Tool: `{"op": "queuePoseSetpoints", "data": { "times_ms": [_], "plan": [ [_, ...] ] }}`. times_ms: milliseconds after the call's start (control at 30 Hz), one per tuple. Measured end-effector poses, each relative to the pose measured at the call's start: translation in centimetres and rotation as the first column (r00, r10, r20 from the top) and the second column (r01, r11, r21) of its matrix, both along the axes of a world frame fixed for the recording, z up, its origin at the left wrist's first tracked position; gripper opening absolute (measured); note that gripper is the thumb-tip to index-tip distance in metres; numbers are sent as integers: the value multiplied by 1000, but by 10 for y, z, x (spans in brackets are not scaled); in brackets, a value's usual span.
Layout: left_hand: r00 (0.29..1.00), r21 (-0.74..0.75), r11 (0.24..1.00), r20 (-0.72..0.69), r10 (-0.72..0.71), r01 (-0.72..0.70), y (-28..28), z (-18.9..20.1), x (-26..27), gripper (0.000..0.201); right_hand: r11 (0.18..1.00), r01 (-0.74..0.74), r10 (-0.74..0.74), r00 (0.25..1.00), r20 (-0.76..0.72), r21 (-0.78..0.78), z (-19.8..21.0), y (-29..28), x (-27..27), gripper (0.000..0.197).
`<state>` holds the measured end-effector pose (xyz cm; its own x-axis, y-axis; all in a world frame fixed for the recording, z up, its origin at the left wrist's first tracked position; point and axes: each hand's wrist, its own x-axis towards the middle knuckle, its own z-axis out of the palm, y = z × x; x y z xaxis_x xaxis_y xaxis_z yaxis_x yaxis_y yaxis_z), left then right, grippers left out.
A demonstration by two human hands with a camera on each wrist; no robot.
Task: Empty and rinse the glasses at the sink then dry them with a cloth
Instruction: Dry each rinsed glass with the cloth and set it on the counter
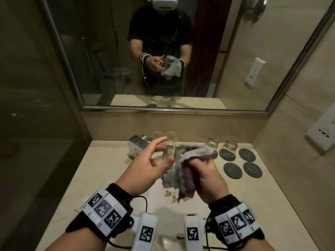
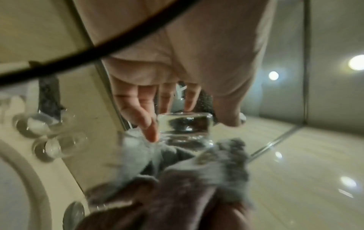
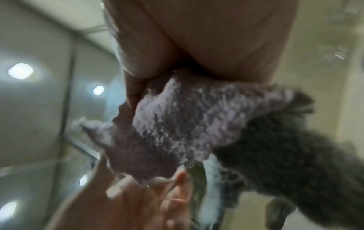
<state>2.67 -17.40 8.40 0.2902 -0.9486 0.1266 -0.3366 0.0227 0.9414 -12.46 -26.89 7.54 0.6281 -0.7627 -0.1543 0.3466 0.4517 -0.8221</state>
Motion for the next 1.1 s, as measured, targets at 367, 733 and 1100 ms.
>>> {"op": "queuePoseSetpoints", "data": {
  "times_ms": [367,733,1100],
  "plan": [
    [999,36,999,30,25,-26,-3,3,-7,60,995,3,-2,1000,15,-97,-1,3,-2,28],
    [997,69,994,-16,81,-80,-4,2,-5,56,998,-15,16,1000,13,-56,-2,5,1,31],
    [999,31,998,-20,47,-46,-5,-7,-8,71,997,43,-46,998,-42,-67,-3,2,-4,35]
  ]
}}
